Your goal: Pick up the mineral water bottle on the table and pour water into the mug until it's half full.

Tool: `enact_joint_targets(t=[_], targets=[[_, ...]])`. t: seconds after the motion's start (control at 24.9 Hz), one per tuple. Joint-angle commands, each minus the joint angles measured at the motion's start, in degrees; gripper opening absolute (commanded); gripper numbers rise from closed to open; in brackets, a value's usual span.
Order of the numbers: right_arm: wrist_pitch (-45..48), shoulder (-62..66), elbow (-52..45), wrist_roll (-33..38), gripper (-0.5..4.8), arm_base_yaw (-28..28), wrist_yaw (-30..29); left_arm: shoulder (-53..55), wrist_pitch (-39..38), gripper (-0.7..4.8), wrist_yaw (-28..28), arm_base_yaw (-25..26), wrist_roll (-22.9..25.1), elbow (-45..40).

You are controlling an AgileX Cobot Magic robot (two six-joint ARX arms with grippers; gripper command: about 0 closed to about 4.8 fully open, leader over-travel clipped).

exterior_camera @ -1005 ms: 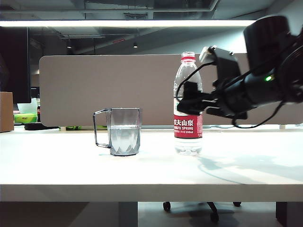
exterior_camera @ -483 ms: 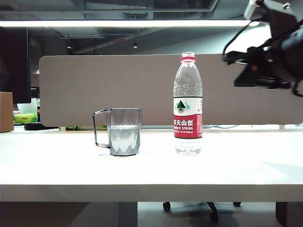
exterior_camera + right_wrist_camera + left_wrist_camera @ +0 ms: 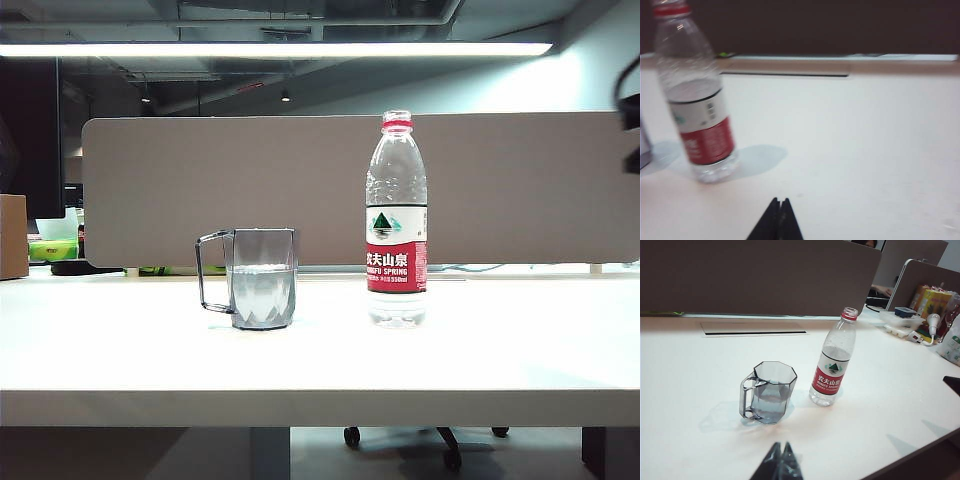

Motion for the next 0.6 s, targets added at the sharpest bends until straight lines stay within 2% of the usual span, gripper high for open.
enact_joint_targets(t=[0.04,0.2,0.28,0.44,0.6], targets=[[-6.4,-7.3,-0.3,0.1,-0.05,-4.0,0.0,0.0,0.6,-0.05,0.2,-0.1,0.3,0.2],[-14.7,-14.7,-0.3,0.5,-0.05,-8.4,0.0,0.0,0.5,-0.05,0.2,-0.1,0.2,0.2],[-23.1,-20.7,-0.4,0.5,-0.05,-10.7,0.0,0.0,0.6,-0.05,0.2,-0.1,0.2,0.2],[-31.0,-26.6,-0.8,0.5,-0.05,-11.0,0.0,0.0,0.5,-0.05,0.2,-0.1,0.3,0.2],[-34.6,-32.0,-2.5,0.5,-0.06,-11.1,0.0,0.0,0.5,-0.05,0.2,-0.1,0.3,0.2]])
